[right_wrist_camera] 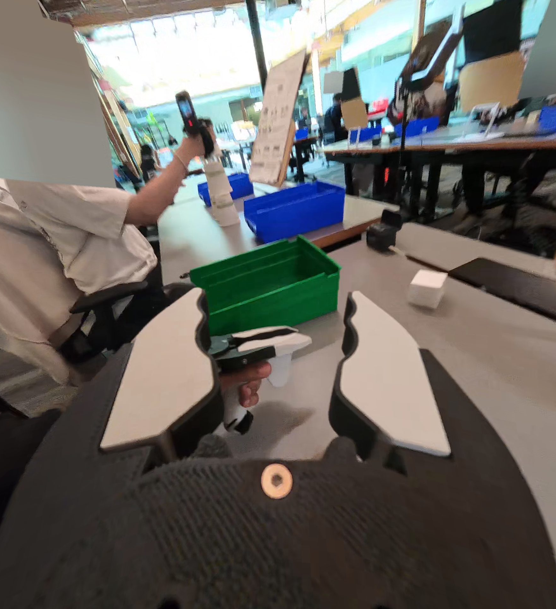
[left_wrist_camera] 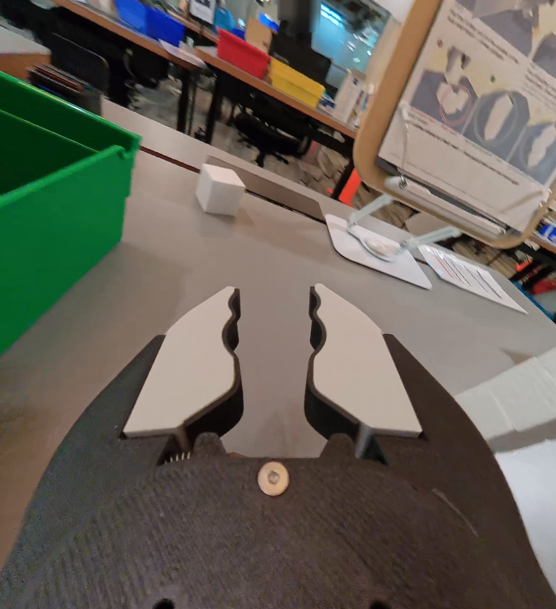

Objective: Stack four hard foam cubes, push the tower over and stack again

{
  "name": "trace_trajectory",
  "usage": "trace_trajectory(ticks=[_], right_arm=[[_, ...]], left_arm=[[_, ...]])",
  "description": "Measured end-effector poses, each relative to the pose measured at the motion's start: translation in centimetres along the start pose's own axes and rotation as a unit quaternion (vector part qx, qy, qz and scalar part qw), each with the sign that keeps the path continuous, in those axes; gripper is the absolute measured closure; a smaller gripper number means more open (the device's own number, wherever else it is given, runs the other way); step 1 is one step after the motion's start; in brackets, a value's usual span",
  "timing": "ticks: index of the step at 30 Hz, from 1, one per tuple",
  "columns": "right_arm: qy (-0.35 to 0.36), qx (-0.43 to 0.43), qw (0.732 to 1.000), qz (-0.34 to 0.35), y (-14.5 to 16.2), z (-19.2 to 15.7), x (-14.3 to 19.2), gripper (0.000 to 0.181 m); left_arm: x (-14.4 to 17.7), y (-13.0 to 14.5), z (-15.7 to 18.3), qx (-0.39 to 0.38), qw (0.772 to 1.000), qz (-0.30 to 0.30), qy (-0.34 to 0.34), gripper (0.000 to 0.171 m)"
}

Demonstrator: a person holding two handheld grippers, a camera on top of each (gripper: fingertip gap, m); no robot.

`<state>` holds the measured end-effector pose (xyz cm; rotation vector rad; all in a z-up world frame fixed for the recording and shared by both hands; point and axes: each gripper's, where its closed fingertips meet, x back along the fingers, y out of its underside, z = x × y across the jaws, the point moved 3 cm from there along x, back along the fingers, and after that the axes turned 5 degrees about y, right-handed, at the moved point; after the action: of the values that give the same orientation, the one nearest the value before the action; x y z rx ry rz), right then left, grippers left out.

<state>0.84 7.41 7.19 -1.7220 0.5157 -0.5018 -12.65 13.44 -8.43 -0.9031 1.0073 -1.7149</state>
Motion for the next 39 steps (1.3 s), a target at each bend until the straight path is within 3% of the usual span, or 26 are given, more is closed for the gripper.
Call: trace_trajectory(ticks=[3,6,9,15,19,23,24,25,26,32,39], right_arm=[[0.062,0.009,0.997,-0.036,3.8,1.6,-6.8,0.099],[0.140,-0.034,0.989,-0.037,6.3,6.7,-12.7,0.099],[0.192,-0.058,0.979,-0.046,8.1,11.6,-17.0,0.099],[0.273,-0.007,0.955,-0.115,10.2,18.3,-24.9,0.090],[0.323,-0.007,0.930,-0.174,12.4,22.0,-29.0,0.083],[0.332,0.001,0.914,-0.232,15.3,23.6,-31.5,0.079],[0.334,-0.001,0.909,-0.250,16.1,23.9,-31.7,0.082],[0.329,-0.004,0.907,-0.263,16.4,23.9,-31.9,0.101],[0.321,-0.003,0.912,-0.254,16.1,23.7,-32.0,0.124],[0.274,0.010,0.952,-0.134,9.5,18.6,-31.0,0.124],[0.151,0.038,0.988,0.004,-4.1,8.3,-26.3,0.124]], left_arm=[[0.7,-1.1,-1.2,0.015,0.999,0.034,-0.029,0.129],[1.1,-1.5,-1.4,0.015,0.998,0.049,-0.034,0.129],[1.1,-1.2,-1.0,-0.009,0.999,0.034,-0.031,0.129],[1.3,-0.6,-1.7,0.022,1.000,0.012,-0.015,0.129],[0.9,-0.8,-2.4,0.045,0.999,0.008,-0.011,0.130],[0.6,-0.6,-2.3,0.056,0.998,0.003,0.000,0.130],[0.5,-0.6,-2.2,0.057,0.998,0.002,0.002,0.130],[0.5,-0.5,-2.2,0.057,0.998,0.002,0.003,0.131],[0.4,-0.5,-2.1,0.056,0.998,0.001,0.004,0.131],[0.2,-0.2,-1.5,0.052,0.999,-0.002,0.013,0.132],[0.2,0.6,0.6,0.004,0.999,-0.023,0.042,0.136]])
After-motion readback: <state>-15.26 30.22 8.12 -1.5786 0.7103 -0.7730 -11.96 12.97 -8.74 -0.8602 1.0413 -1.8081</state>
